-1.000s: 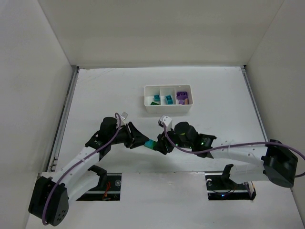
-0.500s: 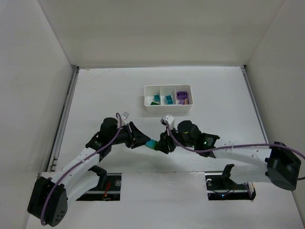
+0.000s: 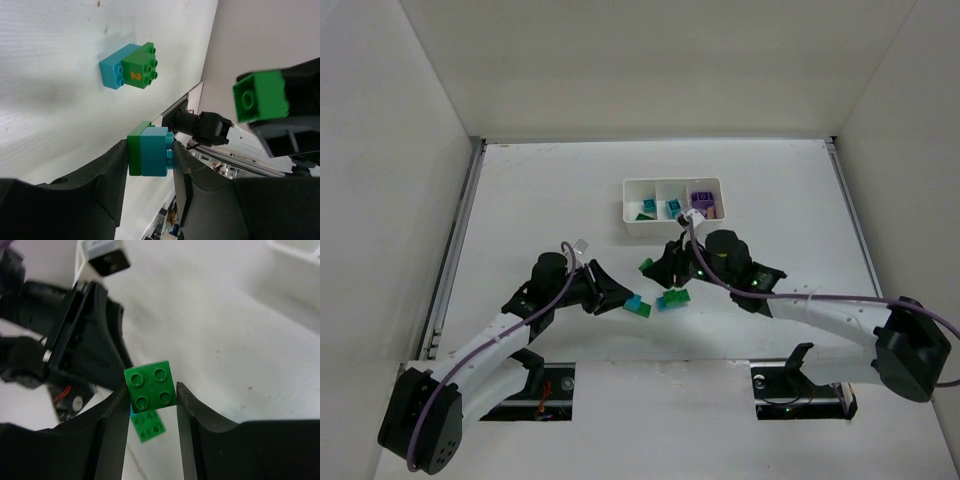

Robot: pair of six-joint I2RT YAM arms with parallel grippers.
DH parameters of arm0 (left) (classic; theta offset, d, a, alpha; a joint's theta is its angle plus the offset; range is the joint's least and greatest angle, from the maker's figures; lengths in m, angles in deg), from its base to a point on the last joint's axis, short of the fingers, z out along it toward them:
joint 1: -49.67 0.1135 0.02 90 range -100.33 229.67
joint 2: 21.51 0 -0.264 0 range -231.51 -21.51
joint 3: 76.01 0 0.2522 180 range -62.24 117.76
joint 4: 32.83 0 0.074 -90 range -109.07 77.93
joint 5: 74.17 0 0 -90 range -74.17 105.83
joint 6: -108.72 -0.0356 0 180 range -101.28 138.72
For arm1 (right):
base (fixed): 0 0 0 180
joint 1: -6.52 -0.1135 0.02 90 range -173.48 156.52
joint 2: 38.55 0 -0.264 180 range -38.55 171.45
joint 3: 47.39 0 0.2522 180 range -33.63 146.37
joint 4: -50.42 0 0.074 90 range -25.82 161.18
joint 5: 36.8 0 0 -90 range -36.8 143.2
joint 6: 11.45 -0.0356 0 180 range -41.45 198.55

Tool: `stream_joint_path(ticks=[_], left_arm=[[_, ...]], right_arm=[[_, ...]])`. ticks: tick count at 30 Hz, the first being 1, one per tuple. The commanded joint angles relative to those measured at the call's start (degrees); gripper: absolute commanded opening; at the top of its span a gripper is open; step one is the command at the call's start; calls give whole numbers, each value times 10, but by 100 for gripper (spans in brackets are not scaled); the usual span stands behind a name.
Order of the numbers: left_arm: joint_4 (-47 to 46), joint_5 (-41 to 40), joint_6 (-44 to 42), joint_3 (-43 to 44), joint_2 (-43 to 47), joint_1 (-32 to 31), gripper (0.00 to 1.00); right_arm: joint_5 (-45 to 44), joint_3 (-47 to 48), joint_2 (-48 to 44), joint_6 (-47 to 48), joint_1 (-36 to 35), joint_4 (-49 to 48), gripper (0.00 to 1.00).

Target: Sort the legos into containers by color

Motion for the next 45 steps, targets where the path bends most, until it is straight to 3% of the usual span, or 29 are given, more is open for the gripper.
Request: stream_joint_path(ticks=[1, 7, 13, 21, 30, 35, 41, 45], left_arm=[[-34, -20, -4, 11, 5, 4, 13], [-43, -87, -8, -2, 20, -1, 13], [-64, -93, -17, -10, 14, 2, 14], [-103, -83, -31, -4, -21, -9, 14], [-105, -83, -36, 4, -41, -7, 14], [-106, -82, -39, 10, -50, -8, 14], [-128, -35, -26, 19, -93, 4, 15], [-147, 5, -11, 34, -122, 6, 15]], right_arm=[[-96, 95, 54, 13, 3, -19, 35], [-208, 224, 184, 42, 19, 0, 36], [-268, 311, 260, 74, 41, 29, 37], [-281, 380, 340, 82, 61, 62, 37], [-292, 400, 368, 75, 68, 73, 45], [-289, 398, 369, 68, 71, 73, 62], [-285, 342, 314, 62, 70, 66, 63], [-257, 233, 226, 41, 68, 40, 55]])
